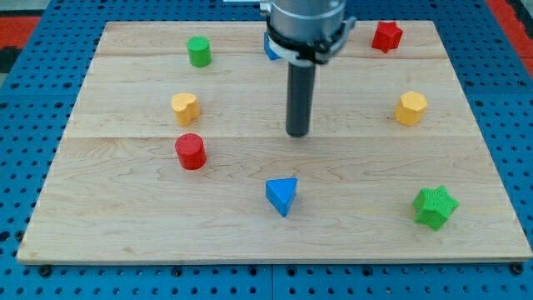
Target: Slightly move the green star to the bottom
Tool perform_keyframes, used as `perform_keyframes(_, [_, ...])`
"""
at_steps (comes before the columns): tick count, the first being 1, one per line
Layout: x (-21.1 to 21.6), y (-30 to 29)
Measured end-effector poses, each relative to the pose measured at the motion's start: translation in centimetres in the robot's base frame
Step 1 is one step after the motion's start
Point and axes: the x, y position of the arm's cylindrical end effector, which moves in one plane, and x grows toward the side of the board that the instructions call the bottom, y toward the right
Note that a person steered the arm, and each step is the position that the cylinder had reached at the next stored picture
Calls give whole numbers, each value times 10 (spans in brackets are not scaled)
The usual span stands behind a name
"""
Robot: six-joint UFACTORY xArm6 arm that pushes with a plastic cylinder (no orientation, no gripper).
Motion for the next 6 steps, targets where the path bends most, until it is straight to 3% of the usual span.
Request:
perform_keyframes(2, [32,33])
perform_keyframes(3, [42,98])
perform_keyframes(4, [43,127])
perform_keyframes(6, [62,137])
